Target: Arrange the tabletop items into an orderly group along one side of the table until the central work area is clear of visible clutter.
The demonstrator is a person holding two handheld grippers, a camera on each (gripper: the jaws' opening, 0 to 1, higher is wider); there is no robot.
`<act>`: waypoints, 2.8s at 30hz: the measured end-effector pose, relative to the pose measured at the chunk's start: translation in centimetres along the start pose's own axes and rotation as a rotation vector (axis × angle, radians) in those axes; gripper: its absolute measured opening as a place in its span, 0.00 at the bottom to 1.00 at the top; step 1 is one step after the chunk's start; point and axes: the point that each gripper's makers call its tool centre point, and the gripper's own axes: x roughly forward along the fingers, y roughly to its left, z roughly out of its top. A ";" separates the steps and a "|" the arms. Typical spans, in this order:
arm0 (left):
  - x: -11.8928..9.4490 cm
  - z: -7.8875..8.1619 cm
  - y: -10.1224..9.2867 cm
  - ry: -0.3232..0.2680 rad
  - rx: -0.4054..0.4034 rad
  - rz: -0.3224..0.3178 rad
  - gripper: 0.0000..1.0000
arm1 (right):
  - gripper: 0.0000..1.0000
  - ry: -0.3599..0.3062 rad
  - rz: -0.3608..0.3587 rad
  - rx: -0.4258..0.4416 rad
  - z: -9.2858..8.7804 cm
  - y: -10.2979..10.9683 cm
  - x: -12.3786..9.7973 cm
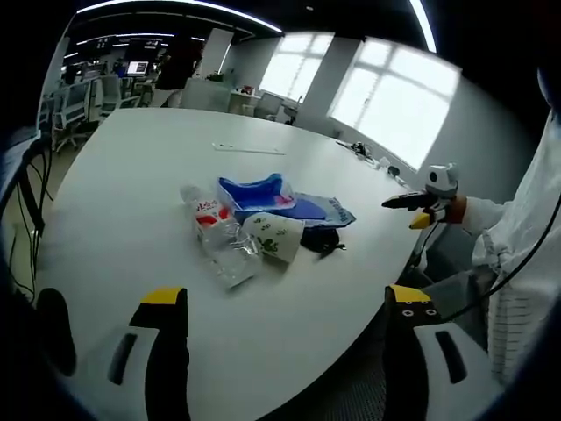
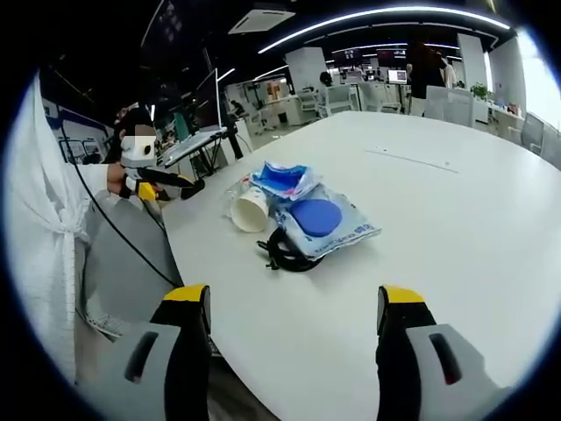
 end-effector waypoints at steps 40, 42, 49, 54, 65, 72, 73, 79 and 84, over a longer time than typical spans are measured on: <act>-0.4 4.0 0.9 -0.052 0.040 0.015 0.95 | 0.76 -0.056 0.008 -0.062 6.0 -0.3 0.9; -0.3 4.3 1.0 -0.054 0.043 0.015 0.95 | 0.76 -0.064 0.011 -0.067 6.5 -0.3 1.2; 0.0 5.6 1.4 -0.070 0.048 0.020 0.95 | 0.74 -0.094 0.021 -0.068 8.3 -0.5 2.6; 0.4 6.4 2.1 -0.079 0.053 0.027 0.94 | 0.73 -0.103 0.030 -0.081 9.6 -0.7 3.9; 1.8 8.6 3.0 -0.106 0.057 0.032 0.92 | 0.70 -0.104 0.051 -0.098 11.4 -1.1 6.6; 2.7 9.6 3.6 -0.113 0.060 0.032 0.91 | 0.68 -0.104 0.046 -0.093 12.0 -1.4 7.9; 2.9 9.8 3.7 -0.115 0.061 0.032 0.91 | 0.67 -0.104 0.045 -0.090 12.1 -1.5 8.1; 3.8 10.2 4.3 -0.114 0.056 0.031 0.89 | 0.66 -0.108 0.049 -0.074 12.8 -1.6 9.5; 4.5 10.7 4.4 -0.120 0.053 0.022 0.90 | 0.64 -0.102 0.028 -0.065 13.2 -2.0 10.7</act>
